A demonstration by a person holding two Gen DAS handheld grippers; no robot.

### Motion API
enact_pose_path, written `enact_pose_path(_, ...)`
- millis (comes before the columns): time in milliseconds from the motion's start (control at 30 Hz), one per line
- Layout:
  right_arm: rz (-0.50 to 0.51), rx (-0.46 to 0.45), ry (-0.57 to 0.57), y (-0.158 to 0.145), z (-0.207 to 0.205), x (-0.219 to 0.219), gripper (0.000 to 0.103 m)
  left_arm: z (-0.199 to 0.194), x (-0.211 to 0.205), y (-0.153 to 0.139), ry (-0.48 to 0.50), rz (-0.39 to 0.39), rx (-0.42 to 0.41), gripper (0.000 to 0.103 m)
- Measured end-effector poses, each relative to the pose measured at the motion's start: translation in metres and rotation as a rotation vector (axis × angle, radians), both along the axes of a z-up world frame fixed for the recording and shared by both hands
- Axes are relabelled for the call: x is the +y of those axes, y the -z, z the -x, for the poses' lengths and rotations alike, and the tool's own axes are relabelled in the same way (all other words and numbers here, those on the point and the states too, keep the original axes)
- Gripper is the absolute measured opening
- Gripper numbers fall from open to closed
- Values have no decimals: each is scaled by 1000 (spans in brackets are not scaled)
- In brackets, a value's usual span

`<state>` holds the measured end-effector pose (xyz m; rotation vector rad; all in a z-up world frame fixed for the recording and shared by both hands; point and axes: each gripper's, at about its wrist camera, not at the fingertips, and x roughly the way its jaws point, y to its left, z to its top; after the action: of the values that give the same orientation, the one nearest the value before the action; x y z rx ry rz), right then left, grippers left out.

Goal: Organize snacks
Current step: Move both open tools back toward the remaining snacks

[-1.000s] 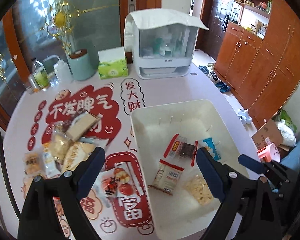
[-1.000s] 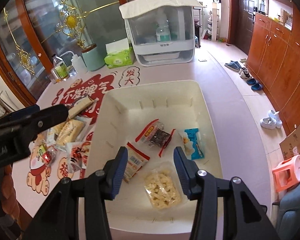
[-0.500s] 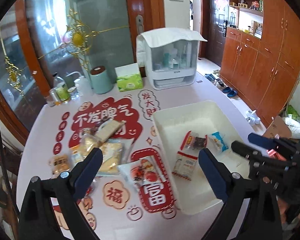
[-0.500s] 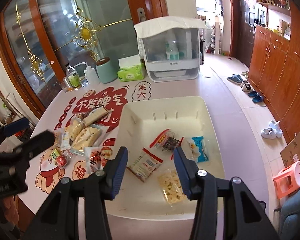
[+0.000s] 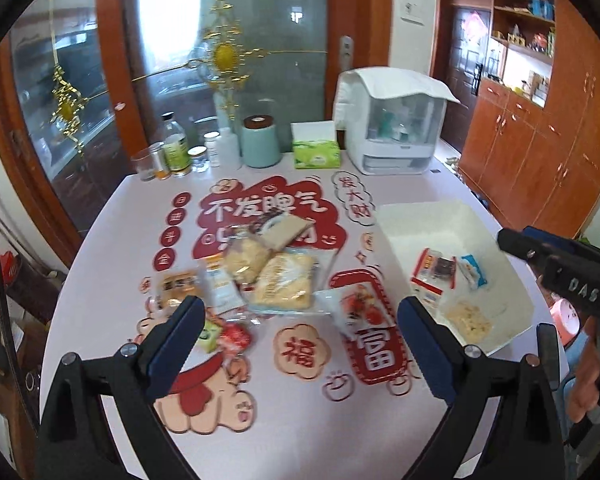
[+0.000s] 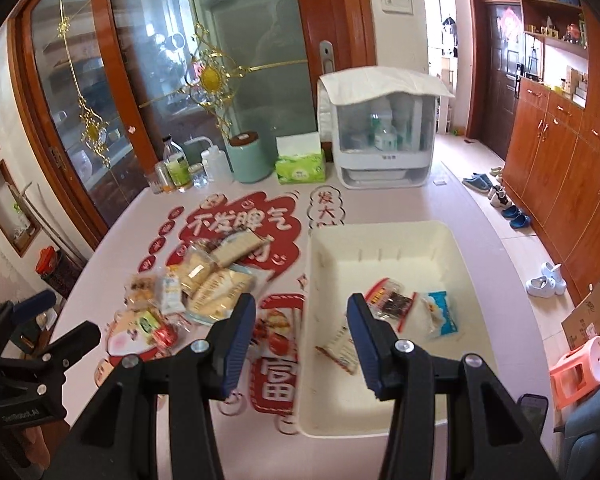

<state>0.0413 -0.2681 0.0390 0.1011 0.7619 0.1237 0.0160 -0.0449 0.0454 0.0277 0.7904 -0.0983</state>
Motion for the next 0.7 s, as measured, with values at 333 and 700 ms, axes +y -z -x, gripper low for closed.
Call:
enact_pose_path(333, 26, -97, 76, -44, 7, 50, 56, -10, 96, -30, -67, -9, -91, 97)
enact_pose_path(700, 60, -6, 68, -26, -27, 120, 60, -69, 178, -12, -99, -64, -82, 100)
